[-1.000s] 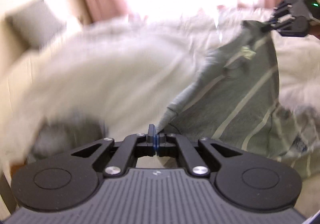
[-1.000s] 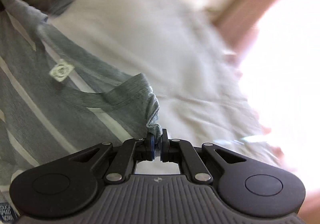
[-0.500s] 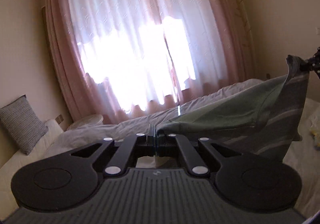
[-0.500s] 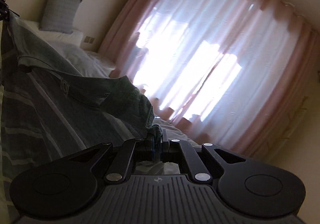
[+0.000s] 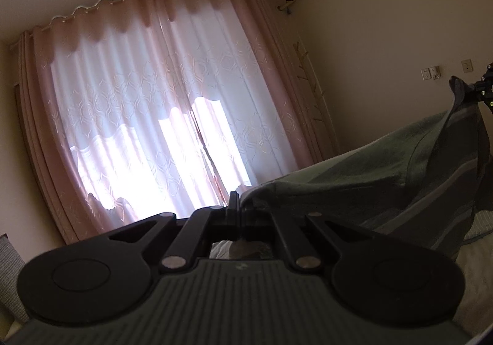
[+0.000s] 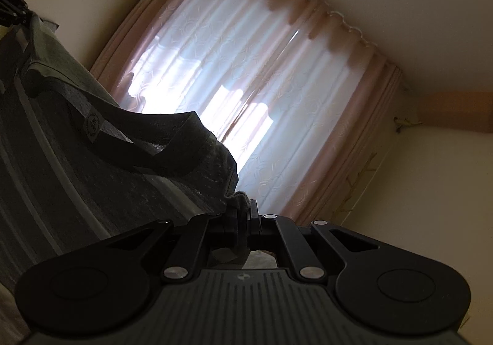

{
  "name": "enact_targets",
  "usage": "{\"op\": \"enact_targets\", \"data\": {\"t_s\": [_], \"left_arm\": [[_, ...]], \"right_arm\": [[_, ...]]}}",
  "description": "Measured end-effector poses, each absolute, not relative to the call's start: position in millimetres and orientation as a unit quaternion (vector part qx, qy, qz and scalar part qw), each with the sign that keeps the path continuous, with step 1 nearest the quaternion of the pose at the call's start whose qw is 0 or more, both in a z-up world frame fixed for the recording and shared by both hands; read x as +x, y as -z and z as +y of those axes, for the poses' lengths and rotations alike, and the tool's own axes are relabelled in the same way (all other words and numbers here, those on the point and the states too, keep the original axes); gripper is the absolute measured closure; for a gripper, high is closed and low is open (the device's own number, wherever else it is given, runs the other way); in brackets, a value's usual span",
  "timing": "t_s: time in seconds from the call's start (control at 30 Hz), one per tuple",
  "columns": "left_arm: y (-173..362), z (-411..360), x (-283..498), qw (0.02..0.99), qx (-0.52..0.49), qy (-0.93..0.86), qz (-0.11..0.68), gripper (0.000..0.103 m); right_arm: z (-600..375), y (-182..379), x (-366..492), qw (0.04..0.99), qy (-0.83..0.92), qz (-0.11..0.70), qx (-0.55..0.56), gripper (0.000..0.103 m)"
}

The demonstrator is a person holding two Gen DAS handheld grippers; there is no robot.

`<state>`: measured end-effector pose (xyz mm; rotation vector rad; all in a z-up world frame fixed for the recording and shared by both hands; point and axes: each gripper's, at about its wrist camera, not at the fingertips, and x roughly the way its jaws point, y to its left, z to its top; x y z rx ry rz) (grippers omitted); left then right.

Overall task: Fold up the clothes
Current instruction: 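Lift the shirt high with both grippers, holding it spread open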

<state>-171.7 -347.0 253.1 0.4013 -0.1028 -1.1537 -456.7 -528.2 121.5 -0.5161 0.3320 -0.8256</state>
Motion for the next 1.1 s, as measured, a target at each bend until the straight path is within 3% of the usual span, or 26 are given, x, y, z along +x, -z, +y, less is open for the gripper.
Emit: {"op": "enact_targets", "data": {"t_s": [0.1, 0.23, 0.5, 0.7, 0.87, 1.1], "left_arm": [[-234.3, -388.7, -133.7, 0.809, 0.2, 0.553, -0.021, 0.103], [-156.7, -461.0, -76.0, 0.803, 0.221, 0.552, 0.038, 0.103], [48.2, -581.7, -3.7, 0.791, 0.258, 0.526, 0.177, 0.103], [138.1, -639.4, 5.6, 0.778, 0.292, 0.515, 0.212, 0.103], [134.1, -638.5, -4.4, 0.787, 0.29, 0.5, 0.215, 0.103], [83.6, -595.6, -36.9, 0.804, 0.281, 0.484, 0.198, 0.103]], "right_arm": [[-556.8, -119.5, -440.8, 0.869, 0.395, 0.167, -0.248, 0.101], [-623.5, -78.1, -396.7, 0.872, 0.373, 0.206, -0.239, 0.101], [-761.4, 87.2, -304.0, 0.869, 0.315, 0.333, -0.188, 0.101], [-823.5, 174.2, -262.1, 0.865, 0.29, 0.384, -0.143, 0.101], [-826.4, 205.0, -261.4, 0.868, 0.28, 0.388, -0.13, 0.101], [-793.4, 147.5, -311.0, 0.884, 0.28, 0.35, -0.134, 0.101]]}}
